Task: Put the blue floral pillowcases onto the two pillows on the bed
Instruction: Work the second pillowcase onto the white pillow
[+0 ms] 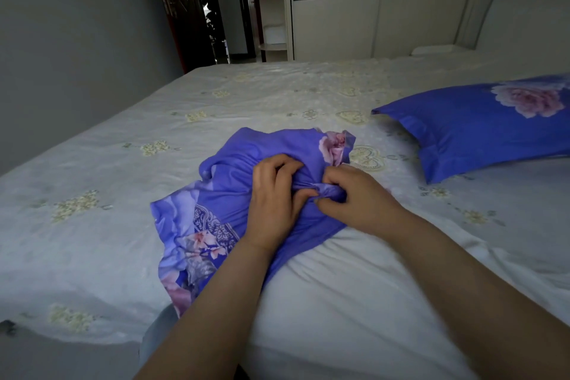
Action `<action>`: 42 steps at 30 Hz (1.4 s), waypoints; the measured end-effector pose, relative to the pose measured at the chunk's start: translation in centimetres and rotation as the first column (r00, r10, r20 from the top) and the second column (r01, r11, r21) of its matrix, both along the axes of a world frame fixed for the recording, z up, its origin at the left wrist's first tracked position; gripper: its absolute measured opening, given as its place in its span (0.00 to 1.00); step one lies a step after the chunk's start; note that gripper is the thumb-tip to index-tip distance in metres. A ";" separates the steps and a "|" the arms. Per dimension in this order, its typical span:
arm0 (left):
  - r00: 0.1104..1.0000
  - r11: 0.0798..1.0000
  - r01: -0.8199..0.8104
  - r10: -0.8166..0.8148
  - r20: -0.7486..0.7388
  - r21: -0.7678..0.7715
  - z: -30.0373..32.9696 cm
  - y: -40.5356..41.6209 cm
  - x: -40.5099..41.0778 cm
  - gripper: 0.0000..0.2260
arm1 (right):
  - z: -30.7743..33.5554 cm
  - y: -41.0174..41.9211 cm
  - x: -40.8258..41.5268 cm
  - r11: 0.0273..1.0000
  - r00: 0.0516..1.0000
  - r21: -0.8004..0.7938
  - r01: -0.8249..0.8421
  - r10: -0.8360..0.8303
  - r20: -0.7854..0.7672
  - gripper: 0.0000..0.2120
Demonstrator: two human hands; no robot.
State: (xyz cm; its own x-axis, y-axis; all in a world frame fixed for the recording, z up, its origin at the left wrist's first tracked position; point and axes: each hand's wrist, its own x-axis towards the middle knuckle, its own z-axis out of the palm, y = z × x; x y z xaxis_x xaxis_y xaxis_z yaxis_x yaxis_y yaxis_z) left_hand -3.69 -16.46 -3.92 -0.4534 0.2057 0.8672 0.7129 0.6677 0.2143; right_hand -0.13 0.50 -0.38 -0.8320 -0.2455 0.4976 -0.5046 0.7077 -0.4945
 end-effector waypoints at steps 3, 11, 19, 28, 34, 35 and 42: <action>0.986 0.991 -0.130 0.125 -0.110 -0.037 0.3 -0.6 0.0 0.12 | -0.3 -0.7 -0.4 0.997 0.995 -0.004 0.071 -0.071 -0.070 0.08; 0.989 0.993 -0.099 0.091 -0.113 -0.071 1.2 1.9 3.4 0.07 | -2.3 -0.5 -0.8 0.977 0.939 0.080 0.195 -0.163 -0.302 0.15; 1.000 1.000 0.016 -0.016 0.019 0.019 0.1 -0.4 2.1 0.15 | -1.1 -1.6 0.9 0.999 0.961 -0.020 -0.050 0.042 -0.273 0.10; 0.980 0.999 -0.050 0.046 -0.194 -0.017 0.5 -2.7 1.4 0.12 | 0.3 -3.7 1.4 0.994 0.996 -0.073 0.082 -0.085 -0.041 0.10; 0.995 0.996 -0.037 0.029 -0.092 -0.083 0.4 -0.4 3.5 0.04 | -1.6 -3.2 0.5 0.990 0.984 0.073 0.119 -0.108 -0.143 0.24; 0.997 0.996 -0.040 0.034 -0.071 -0.083 0.1 -0.4 3.5 0.06 | -1.6 -3.0 0.5 0.993 0.983 0.049 0.104 -0.095 -0.155 0.24; 0.984 0.985 -0.168 0.171 -0.057 0.045 -0.4 -1.6 1.7 0.19 | 0.0 -2.6 1.0 0.991 0.962 0.131 -0.034 0.068 -0.263 0.18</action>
